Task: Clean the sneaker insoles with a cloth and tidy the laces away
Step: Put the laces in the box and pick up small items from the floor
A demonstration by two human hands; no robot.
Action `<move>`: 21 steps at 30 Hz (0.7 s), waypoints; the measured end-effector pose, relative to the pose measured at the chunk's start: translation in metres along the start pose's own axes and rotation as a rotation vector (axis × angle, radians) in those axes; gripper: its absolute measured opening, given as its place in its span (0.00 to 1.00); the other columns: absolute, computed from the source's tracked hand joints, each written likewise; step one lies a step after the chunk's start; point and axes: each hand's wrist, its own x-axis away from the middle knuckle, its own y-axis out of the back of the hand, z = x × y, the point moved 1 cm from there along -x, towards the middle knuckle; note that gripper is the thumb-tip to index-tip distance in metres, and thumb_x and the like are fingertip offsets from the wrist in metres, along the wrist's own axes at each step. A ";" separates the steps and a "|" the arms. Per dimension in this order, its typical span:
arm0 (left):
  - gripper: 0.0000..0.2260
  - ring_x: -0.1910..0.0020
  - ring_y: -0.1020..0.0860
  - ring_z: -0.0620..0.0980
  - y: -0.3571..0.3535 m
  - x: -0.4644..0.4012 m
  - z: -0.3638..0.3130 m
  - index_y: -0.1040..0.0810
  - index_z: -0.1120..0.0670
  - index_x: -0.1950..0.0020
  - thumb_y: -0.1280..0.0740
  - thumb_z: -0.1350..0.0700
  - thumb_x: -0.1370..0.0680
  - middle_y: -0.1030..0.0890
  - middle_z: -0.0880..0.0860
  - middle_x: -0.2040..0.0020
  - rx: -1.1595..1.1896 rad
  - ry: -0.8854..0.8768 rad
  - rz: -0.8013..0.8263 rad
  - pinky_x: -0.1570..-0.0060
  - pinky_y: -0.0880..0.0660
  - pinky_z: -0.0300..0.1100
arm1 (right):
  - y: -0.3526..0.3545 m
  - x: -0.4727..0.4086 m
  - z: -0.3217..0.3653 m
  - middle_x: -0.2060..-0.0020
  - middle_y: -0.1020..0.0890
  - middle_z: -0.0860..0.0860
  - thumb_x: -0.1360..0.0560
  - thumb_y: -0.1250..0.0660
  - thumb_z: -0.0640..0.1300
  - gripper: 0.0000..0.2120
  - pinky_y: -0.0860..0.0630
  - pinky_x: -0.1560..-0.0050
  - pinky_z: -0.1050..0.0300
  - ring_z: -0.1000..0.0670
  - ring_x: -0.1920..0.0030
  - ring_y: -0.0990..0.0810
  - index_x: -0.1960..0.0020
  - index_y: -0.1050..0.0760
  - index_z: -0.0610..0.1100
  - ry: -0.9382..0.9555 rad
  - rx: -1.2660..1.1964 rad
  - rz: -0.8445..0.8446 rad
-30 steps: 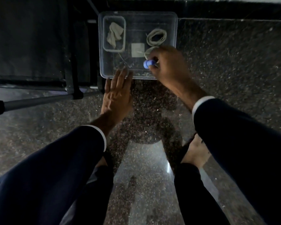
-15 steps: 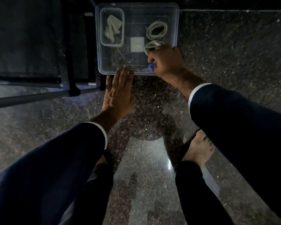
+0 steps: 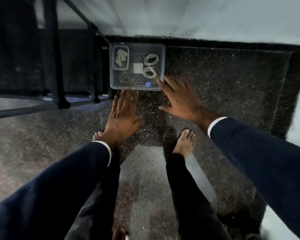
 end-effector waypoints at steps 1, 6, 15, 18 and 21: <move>0.38 0.18 0.60 0.58 0.013 0.010 -0.008 0.58 0.56 0.17 0.48 0.41 0.21 0.58 0.60 0.17 -0.031 0.007 0.014 0.20 0.56 0.58 | 0.013 0.013 0.005 0.21 0.40 0.41 0.27 0.33 0.67 0.47 0.40 0.24 0.36 0.37 0.23 0.38 0.18 0.47 0.43 0.009 0.017 0.008; 0.36 0.18 0.56 0.60 0.103 0.082 -0.060 0.54 0.57 0.17 0.44 0.42 0.19 0.54 0.62 0.17 -0.077 0.017 0.001 0.20 0.55 0.59 | 0.117 0.085 0.042 0.18 0.48 0.42 0.25 0.37 0.68 0.49 0.49 0.21 0.36 0.39 0.20 0.46 0.17 0.54 0.44 0.028 0.051 0.029; 0.37 0.18 0.56 0.61 0.245 0.265 -0.126 0.51 0.57 0.17 0.44 0.45 0.23 0.54 0.62 0.17 0.007 0.092 -0.111 0.21 0.53 0.62 | 0.287 0.201 0.146 0.19 0.45 0.42 0.25 0.37 0.68 0.47 0.46 0.22 0.36 0.41 0.20 0.43 0.17 0.50 0.43 0.209 0.167 -0.030; 0.38 0.18 0.55 0.61 0.264 0.322 -0.110 0.51 0.56 0.17 0.43 0.45 0.23 0.54 0.61 0.17 -0.011 0.123 -0.177 0.21 0.53 0.62 | 0.313 0.220 0.190 0.19 0.45 0.43 0.26 0.37 0.68 0.48 0.46 0.22 0.35 0.41 0.20 0.43 0.17 0.50 0.44 0.258 0.194 -0.041; 0.38 0.18 0.55 0.61 0.269 0.382 -0.087 0.50 0.56 0.17 0.36 0.49 0.23 0.54 0.61 0.17 -0.001 0.167 -0.247 0.21 0.53 0.62 | 0.329 0.228 0.247 0.19 0.45 0.43 0.25 0.39 0.68 0.47 0.45 0.23 0.34 0.41 0.20 0.43 0.17 0.50 0.43 0.313 0.239 -0.060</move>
